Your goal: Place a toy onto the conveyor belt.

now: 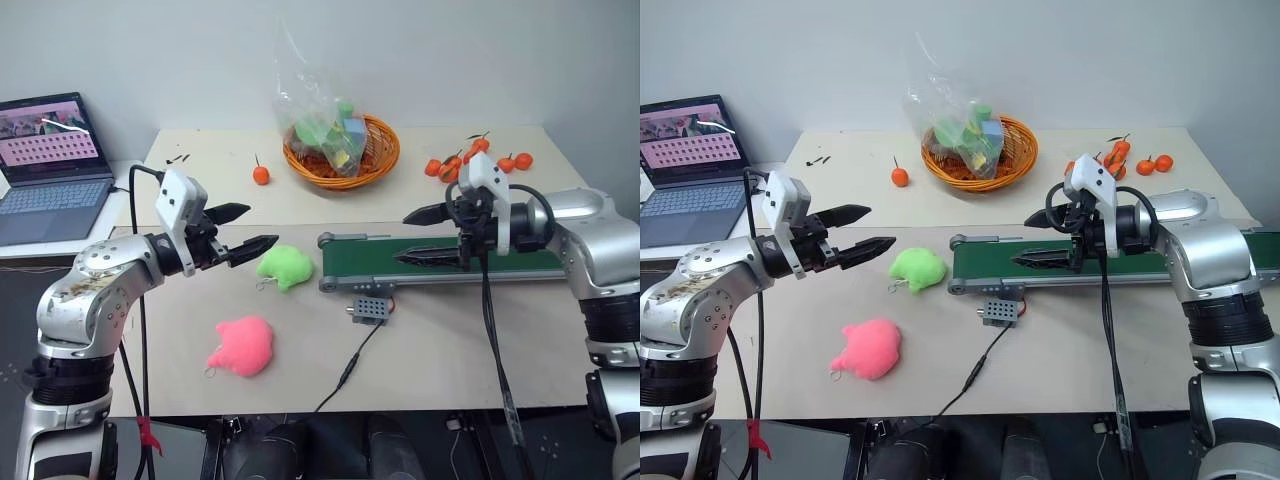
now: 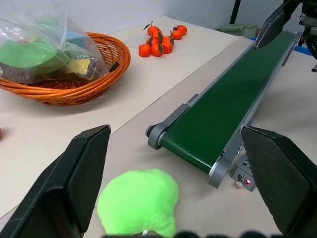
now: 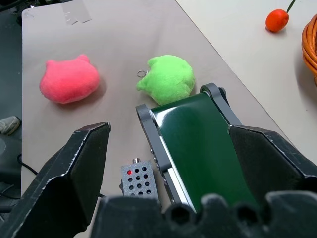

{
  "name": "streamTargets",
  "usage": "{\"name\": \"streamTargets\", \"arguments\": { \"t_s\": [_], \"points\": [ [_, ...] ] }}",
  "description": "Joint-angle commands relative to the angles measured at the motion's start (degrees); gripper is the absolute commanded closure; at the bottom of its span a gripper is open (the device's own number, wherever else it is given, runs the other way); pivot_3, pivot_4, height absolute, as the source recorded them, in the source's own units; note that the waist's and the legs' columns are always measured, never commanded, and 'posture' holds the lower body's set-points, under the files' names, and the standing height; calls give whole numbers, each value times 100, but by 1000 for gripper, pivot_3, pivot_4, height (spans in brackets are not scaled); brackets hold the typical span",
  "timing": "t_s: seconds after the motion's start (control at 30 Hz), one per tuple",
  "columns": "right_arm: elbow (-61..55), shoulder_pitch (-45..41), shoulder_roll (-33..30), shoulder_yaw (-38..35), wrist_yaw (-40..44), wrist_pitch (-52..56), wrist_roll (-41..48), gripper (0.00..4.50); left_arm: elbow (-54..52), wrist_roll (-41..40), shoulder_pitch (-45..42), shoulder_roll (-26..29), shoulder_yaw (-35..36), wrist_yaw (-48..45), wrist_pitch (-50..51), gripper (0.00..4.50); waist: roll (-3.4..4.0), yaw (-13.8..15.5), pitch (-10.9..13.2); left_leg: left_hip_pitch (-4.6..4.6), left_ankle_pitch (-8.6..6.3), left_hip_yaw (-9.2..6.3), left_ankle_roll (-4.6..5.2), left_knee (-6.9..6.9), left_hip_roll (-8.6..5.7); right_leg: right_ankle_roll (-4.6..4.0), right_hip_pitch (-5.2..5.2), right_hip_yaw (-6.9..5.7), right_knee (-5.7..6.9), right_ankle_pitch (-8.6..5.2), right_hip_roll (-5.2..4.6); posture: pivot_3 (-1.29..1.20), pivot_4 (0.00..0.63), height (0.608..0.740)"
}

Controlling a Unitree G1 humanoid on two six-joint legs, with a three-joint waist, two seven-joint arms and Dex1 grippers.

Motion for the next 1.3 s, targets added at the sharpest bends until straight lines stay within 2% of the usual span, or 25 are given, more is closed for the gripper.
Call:
{"name": "streamTargets", "arguments": {
  "t_s": [0.03, 0.13, 0.23, 0.5, 0.6, 0.73, 0.83, 0.97, 1.17, 1.3],
  "points": [
    [-146, -43, -8, -206, -5, -56, 81, 0, -21, -28, 29, 52, 116, 46, 14, 19, 0, 0, 0, 0, 0, 0, 0, 0, 0, 0, 0, 0, 0, 0, 0, 0, 150, 740],
    [-92, -57, 28, -153, 21, -82, 55, 0, 63, -253, 162, 25, 436, 272, 367, 19, 0, -15, 0, 0, 0, 0, 1, 0, 0, 0, 0, 0, -1, 0, 0, 0, 150, 740],
    [-105, -57, 28, -155, 48, -64, 61, 0, -68, -808, 318, -23, 801, 356, 848, 19, 0, -15, 0, 0, 0, 0, 0, -2, 3, 0, -4, 2, 0, 0, 6, 0, 150, 740],
    [-122, -23, 15, -131, 87, -33, 56, 0, 272, -2536, 745, -392, 1925, 1299, 2750, 19, 0, -17, 0, 2, -2, 0, -2, -1, 3, 0, -3, 2, 3, 0, 7, 0, 150, 740],
    [-191, 54, -52, -165, 107, 7, 80, 0, 720, -3454, 944, -620, 2638, 1948, 3364, 19, 0, -15, 0, 4, -4, 0, -7, -1, 7, 0, -3, 5, 3, 0, 14, 0, 150, 740],
    [-233, 145, -81, -192, 105, 22, 89, 0, 1101, -4206, 1434, -591, 3114, 2430, 3898, 19, 0, -13, 0, 12, -14, 0, -22, 0, 20, -2, -2, 9, 4, -1, 32, 0, 150, 740],
    [-259, 192, -62, -196, 83, 23, 89, 0, 1369, -4677, 1773, -628, 3304, 2696, 4033, 19, 0, -7, 0, 22, -24, 11, -25, 0, 30, -6, -1, 14, 6, -3, 41, 0, 150, 740],
    [-276, 228, -55, -210, 59, 25, 92, 0, 1558, -5118, 2054, -725, 3203, 3038, 4069, 19, 0, 3, 0, 44, -64, 22, -36, -1, 44, -9, 12, 28, 6, -2, 59, 0, 150, 740],
    [-416, 402, -133, -320, -15, 66, 134, 0, 1875, -4915, 2624, -732, 3103, 3041, 3849, 19, 1, 6, 0, 58, -86, 66, -39, -4, 63, -16, 8, 67, 8, -1, 79, 0, 150, 740],
    [-524, 478, -177, -384, -43, 124, 162, 0, 1919, -5027, 2682, -855, 2957, 3158, 3798, 19, 1, 10, 0, 71, -97, 102, -30, -5, 71, -20, 6, 96, 14, 0, 85, 0, 150, 740]
  ]
}}
